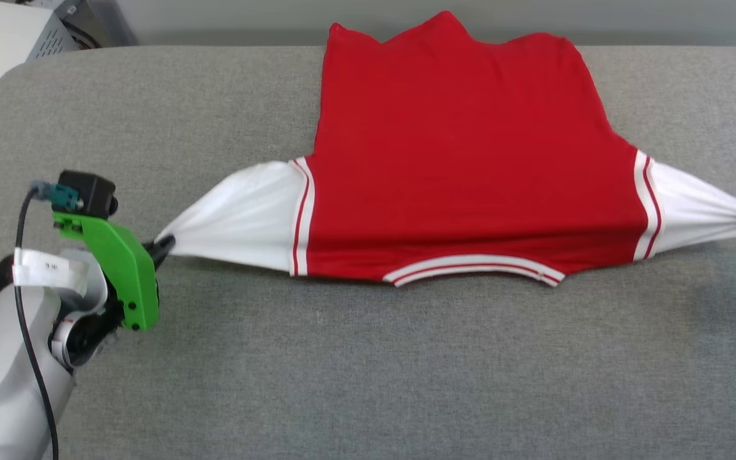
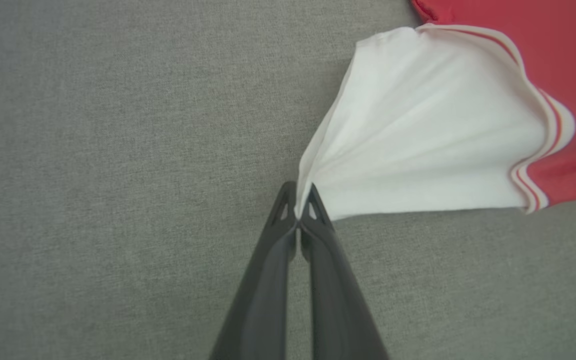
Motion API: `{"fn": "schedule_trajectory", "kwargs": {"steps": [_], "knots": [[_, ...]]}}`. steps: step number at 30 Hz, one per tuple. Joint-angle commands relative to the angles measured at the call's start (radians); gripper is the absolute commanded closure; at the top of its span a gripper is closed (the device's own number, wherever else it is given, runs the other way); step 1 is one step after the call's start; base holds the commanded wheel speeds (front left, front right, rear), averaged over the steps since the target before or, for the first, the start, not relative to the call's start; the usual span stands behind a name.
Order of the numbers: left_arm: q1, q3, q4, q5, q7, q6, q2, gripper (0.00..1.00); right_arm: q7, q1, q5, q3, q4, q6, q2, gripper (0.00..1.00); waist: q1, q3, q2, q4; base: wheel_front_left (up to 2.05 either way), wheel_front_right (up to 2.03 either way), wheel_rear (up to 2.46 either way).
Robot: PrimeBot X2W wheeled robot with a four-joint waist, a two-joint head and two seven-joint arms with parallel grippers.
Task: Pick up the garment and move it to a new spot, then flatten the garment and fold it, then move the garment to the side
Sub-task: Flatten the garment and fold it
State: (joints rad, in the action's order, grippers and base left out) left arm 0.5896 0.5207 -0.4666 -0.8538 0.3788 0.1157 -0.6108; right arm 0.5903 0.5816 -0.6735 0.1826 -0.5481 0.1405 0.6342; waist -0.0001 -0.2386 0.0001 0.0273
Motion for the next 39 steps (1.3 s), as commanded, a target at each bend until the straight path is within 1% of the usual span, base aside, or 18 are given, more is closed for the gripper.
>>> {"fn": "schedule_trajectory", "kwargs": {"steps": [1, 6, 9, 18, 21, 24, 29, 30, 31, 36, 39], "knots": [[-0.049, -0.004, 0.009, -0.013, 0.022, -0.024, -0.042, 1.00, 0.022, -0.041, -0.006, -0.029, 0.004, -0.010, 0.025, 1.00, 0.0001, 0.047, -0.0001, -0.003, 0.00, 0.00, 0.00], [-0.189, -0.002, 0.120, -0.066, 0.087, -0.066, -0.077, 1.00, 0.137, -0.167, -0.008, -0.105, 0.054, -0.010, 0.015, 1.00, 0.0001, 0.092, -0.0001, -0.005, 0.00, 0.00, 0.00], [-0.257, -0.010, 0.183, -0.093, 0.094, -0.089, -0.093, 1.00, 0.192, -0.234, -0.006, -0.155, 0.104, -0.010, 0.006, 1.00, 0.0001, 0.111, -0.0001, -0.006, 0.00, 0.00, 0.00], [-0.462, -0.011, 0.374, -0.201, 0.175, -0.151, -0.136, 1.00, 0.411, -0.477, 0.018, -0.321, 0.299, -0.010, -0.060, 1.00, 0.0001, 0.153, -0.0001, -0.001, 0.00, 0.00, 0.00], [-0.507, -0.011, 0.424, -0.228, 0.190, -0.164, -0.144, 1.00, 0.468, -0.540, 0.040, -0.371, 0.369, -0.010, -0.092, 1.00, 0.0001, 0.155, -0.0001, 0.001, 0.00, 0.00, 0.00], [-0.529, -0.016, 0.462, -0.245, 0.186, -0.177, -0.138, 1.00, 0.510, -0.580, 0.067, -0.415, 0.433, -0.010, -0.133, 1.00, 0.0001, 0.150, -0.0001, 0.004, 0.00, 0.00, 0.00], [-0.529, -0.012, 0.516, -0.256, 0.199, -0.177, -0.132, 1.00, 0.572, -0.594, 0.097, -0.463, 0.508, -0.010, -0.185, 1.00, 0.0001, 0.130, -0.0001, 0.013, 0.00, 0.00, 0.00], [-0.525, -0.011, 0.532, -0.259, 0.203, -0.177, -0.130, 1.00, 0.581, -0.591, 0.101, -0.467, 0.529, -0.010, -0.190, 0.09, 0.0001, 0.122, -0.0001, 0.016, 0.00, 0.00, 0.00], [-0.522, -0.011, 0.546, -0.262, 0.207, -0.179, -0.128, 1.00, 0.586, -0.587, 0.103, -0.474, 0.542, -0.010, -0.195, 0.00, 0.0001, 0.114, -0.0001, 0.019, 0.00, 0.00, 0.00], [-0.496, -0.002, 0.645, -0.234, 0.224, -0.190, -0.141, 1.00, 0.628, -0.536, 0.090, -0.489, 0.623, -0.010, -0.206, 0.00, 0.0001, 0.053, -0.0001, 0.038, 0.00, 0.00, 0.00], [-0.489, 0.006, 0.710, -0.215, 0.236, -0.194, -0.156, 1.00, 0.640, -0.476, 0.090, -0.485, 0.682, -0.010, -0.194, 0.00, 0.0001, 0.006, -0.0001, 0.053, 0.00, 0.00, 0.00]]}}
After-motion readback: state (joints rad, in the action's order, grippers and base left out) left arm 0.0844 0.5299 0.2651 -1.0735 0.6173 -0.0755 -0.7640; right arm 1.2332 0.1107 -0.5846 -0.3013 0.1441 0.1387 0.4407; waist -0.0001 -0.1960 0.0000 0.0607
